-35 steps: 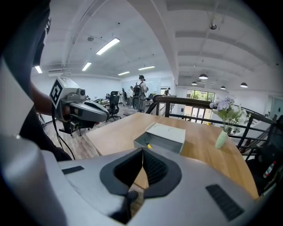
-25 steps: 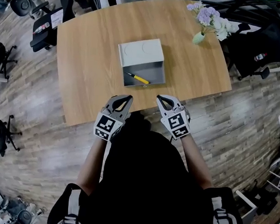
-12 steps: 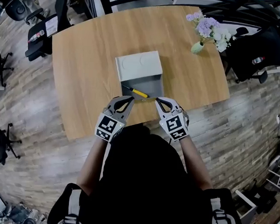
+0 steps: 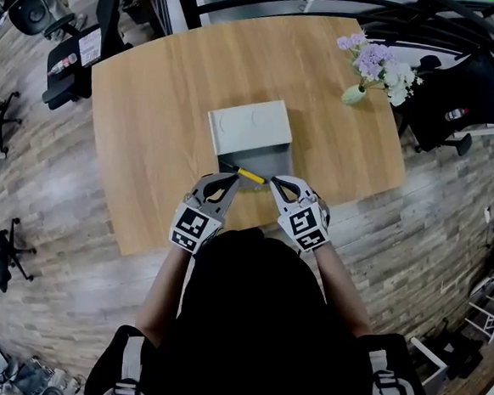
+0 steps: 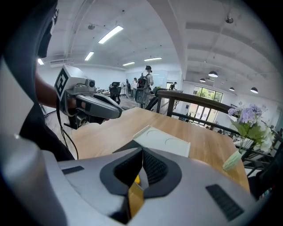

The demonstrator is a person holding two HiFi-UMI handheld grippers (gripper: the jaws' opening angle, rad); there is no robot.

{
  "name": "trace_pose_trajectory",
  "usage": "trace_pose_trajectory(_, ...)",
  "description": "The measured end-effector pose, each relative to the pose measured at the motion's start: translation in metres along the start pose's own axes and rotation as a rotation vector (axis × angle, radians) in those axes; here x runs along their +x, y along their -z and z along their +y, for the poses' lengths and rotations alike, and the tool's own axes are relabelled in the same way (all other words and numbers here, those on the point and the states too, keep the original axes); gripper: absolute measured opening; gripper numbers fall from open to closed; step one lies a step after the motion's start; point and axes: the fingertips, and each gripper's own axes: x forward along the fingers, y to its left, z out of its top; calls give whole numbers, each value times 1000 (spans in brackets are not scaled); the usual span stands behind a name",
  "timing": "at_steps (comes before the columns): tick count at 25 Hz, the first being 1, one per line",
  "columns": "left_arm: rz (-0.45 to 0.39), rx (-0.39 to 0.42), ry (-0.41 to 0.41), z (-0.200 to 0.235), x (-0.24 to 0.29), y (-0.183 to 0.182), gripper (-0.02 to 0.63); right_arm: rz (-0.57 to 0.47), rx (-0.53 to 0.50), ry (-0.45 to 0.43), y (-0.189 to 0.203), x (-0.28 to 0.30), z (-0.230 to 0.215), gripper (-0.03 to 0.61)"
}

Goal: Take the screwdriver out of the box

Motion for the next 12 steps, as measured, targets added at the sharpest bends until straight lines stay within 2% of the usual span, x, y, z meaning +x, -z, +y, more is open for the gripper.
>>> trace_pose_trajectory(7, -10, -35, -7, 19, -9, 9, 21, 34, -31, -35, -13, 23, 11, 25)
trace_pose_trajectory(12, -27, -49, -12, 25, -9, 10, 21, 65, -34, -47, -6, 31, 16, 25)
